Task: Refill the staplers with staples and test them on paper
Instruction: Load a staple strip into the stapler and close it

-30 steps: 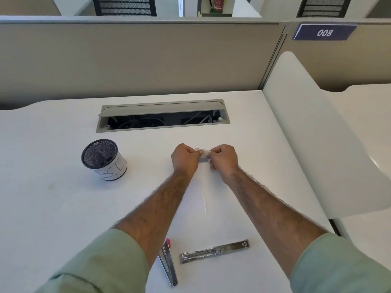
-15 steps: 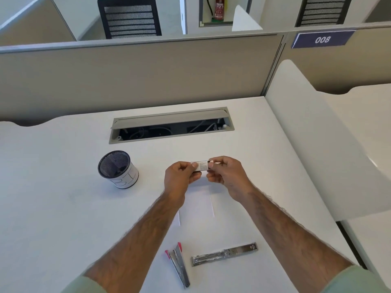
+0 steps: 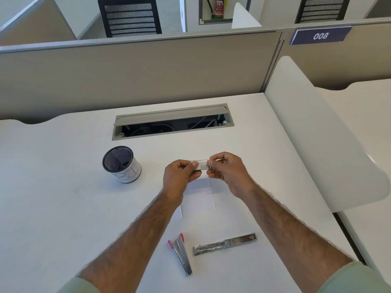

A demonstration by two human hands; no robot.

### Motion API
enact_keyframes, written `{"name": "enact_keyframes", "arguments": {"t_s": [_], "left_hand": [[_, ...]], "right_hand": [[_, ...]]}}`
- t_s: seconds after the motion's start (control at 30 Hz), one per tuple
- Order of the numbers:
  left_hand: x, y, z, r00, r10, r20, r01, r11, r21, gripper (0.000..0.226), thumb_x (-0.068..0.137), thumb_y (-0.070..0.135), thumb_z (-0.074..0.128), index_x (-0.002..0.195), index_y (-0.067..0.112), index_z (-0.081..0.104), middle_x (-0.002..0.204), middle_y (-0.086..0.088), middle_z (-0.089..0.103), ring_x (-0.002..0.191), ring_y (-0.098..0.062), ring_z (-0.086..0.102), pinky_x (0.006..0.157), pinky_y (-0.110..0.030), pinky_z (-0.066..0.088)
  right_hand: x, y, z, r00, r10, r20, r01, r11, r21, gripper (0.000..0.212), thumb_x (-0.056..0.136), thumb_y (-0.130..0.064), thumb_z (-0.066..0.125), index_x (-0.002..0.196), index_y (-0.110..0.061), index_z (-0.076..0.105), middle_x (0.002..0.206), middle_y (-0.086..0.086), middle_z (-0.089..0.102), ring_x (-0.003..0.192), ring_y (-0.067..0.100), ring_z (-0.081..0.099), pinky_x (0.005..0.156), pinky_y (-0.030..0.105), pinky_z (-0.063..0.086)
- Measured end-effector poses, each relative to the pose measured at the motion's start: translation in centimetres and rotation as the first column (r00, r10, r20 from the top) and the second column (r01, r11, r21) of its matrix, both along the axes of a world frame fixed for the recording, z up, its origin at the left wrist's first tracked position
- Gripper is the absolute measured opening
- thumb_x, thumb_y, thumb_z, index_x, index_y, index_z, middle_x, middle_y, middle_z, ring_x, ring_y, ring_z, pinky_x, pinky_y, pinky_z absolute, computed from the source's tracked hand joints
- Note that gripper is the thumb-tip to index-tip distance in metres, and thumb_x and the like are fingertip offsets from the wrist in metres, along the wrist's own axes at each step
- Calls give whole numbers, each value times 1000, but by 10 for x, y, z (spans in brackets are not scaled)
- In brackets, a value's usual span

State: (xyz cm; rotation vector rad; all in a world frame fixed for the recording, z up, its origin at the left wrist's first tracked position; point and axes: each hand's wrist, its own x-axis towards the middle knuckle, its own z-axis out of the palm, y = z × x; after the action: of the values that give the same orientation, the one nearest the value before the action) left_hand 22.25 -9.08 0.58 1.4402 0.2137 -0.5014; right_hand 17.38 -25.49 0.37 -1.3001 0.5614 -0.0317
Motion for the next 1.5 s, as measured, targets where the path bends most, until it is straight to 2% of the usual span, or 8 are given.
{"name": "enact_keyframes", "arguments": {"t_s": [0.33, 0.47, 0.6, 0.73, 0.83, 1.07, 1.2, 1.5], "left_hand": [[-1, 0, 3, 1000, 12, -24, -12, 1000, -9, 12, 95, 10, 72, 97, -2, 70, 99, -16, 79, 85, -28, 79, 84, -33, 64], [-2, -2, 2, 999, 13, -31, -13, 1000, -8, 10, 94, 10, 73, 94, 0, 71, 100, -16, 79, 85, -27, 79, 85, -34, 64], [-1, -3, 0, 999, 20, -43, -22, 999, -29, 11, 94, 8, 73, 92, -2, 69, 98, -17, 79, 82, -25, 79, 79, -29, 64], [0, -4, -1, 998, 27, -52, -28, 999, -33, 15, 93, 8, 73, 97, -6, 69, 98, -17, 79, 83, -26, 79, 77, -27, 64], [2, -3, 0, 998, 29, -49, -31, 999, -37, 12, 93, 8, 74, 96, -3, 70, 97, -17, 79, 83, -27, 79, 80, -30, 64], [1, -5, 1, 999, 23, -37, -25, 998, -57, 11, 93, 9, 73, 96, -2, 71, 95, -16, 79, 82, -26, 79, 75, -26, 63], [1, -4, 1, 999, 16, -30, -17, 998, -53, 11, 94, 9, 72, 96, -2, 70, 98, -16, 79, 84, -26, 79, 76, -27, 64], [-1, -2, -2, 998, 24, -56, -27, 998, -59, 16, 95, 8, 72, 100, -7, 69, 100, -17, 79, 86, -27, 79, 78, -28, 64]], "right_hand": [[-3, -3, 2, 999, 2, 32, -4, 998, 63, 14, 94, 5, 61, 103, 0, 70, 95, 23, 74, 71, 29, 73, 67, 29, 62], [-3, -5, 2, 1000, 10, 24, -8, 997, -83, 17, 92, 6, 61, 101, -4, 72, 88, 14, 76, 73, 31, 74, 73, 35, 63], [-3, -1, 5, 1000, -15, 5, 16, 972, -236, 15, 94, -1, 58, 97, -5, 72, 89, 16, 73, 68, 27, 73, 62, 33, 61], [-1, 2, 6, 999, -51, 17, 53, 886, -460, 7, 88, -20, 72, 85, -15, 75, 70, -9, 67, 58, 4, 57, 52, 17, 45], [2, 2, 7, 999, -40, 12, 40, 823, -566, 17, 78, -29, 83, 81, -15, 73, 61, -13, 58, 56, 3, 49, 51, 13, 37], [5, 2, 12, 996, -53, -73, 20, 920, -391, 27, 77, -19, 85, 88, -3, 68, 76, 11, 73, 53, 17, 62, 46, 26, 45], [4, -2, 12, 996, -54, -66, 36, 966, -255, 13, 81, -10, 80, 82, -3, 69, 72, 10, 73, 55, 17, 62, 50, 27, 49], [2, -4, 16, 997, 8, -74, -20, 986, -164, 5, 83, -1, 72, 82, -4, 68, 74, 11, 73, 59, 22, 68, 58, 31, 58]]}}
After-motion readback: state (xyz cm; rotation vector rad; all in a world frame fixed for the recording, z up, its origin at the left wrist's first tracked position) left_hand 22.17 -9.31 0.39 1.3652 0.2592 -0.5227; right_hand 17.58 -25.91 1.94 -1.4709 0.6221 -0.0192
